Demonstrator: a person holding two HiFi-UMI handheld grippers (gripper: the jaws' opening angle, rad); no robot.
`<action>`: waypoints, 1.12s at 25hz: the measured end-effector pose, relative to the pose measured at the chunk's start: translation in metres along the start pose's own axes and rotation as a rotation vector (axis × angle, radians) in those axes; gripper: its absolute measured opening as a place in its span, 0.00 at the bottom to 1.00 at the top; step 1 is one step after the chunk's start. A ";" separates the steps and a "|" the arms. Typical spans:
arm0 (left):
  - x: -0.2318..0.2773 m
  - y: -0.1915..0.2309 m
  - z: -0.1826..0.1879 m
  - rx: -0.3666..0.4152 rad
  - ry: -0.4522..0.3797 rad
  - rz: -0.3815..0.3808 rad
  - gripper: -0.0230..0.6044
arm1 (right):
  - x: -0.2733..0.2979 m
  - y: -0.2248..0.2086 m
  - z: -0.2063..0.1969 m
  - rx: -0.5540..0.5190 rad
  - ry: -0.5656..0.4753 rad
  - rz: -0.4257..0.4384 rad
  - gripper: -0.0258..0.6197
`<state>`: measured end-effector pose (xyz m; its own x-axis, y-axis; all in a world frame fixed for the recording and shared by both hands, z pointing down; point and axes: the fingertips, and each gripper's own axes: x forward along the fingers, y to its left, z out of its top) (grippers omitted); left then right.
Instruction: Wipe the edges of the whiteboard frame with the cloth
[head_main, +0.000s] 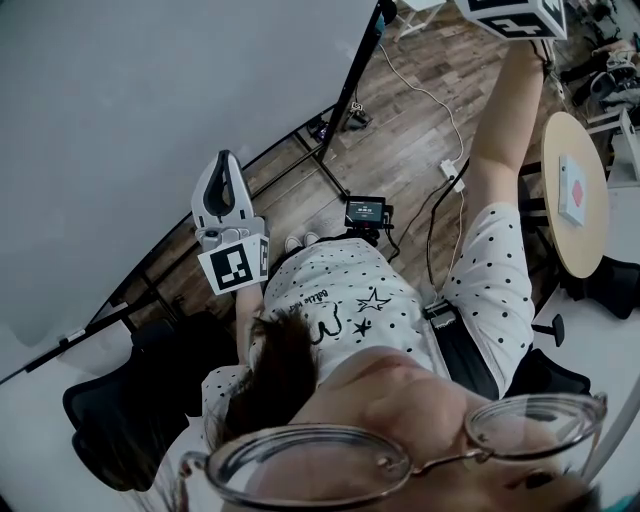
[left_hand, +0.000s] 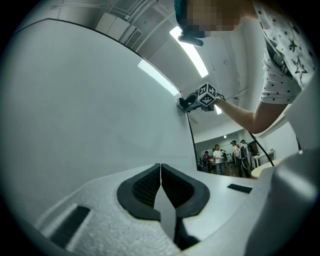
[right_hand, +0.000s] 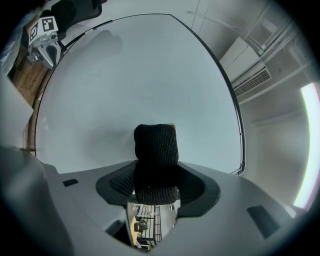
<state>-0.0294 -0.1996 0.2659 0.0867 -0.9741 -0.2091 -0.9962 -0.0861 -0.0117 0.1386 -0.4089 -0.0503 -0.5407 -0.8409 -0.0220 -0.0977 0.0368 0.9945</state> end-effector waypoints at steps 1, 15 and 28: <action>0.000 -0.001 0.000 0.000 0.001 -0.002 0.07 | 0.000 0.000 -0.001 0.010 -0.005 -0.006 0.39; -0.005 -0.014 -0.002 0.015 -0.002 -0.032 0.07 | -0.008 0.025 0.002 0.117 -0.060 0.005 0.39; -0.001 -0.030 0.008 0.022 -0.002 -0.084 0.07 | -0.009 0.049 -0.002 0.306 -0.085 -0.034 0.40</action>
<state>0.0002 -0.1941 0.2590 0.1699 -0.9632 -0.2082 -0.9854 -0.1628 -0.0507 0.1402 -0.4006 -0.0010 -0.5991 -0.7970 -0.0763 -0.3567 0.1804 0.9166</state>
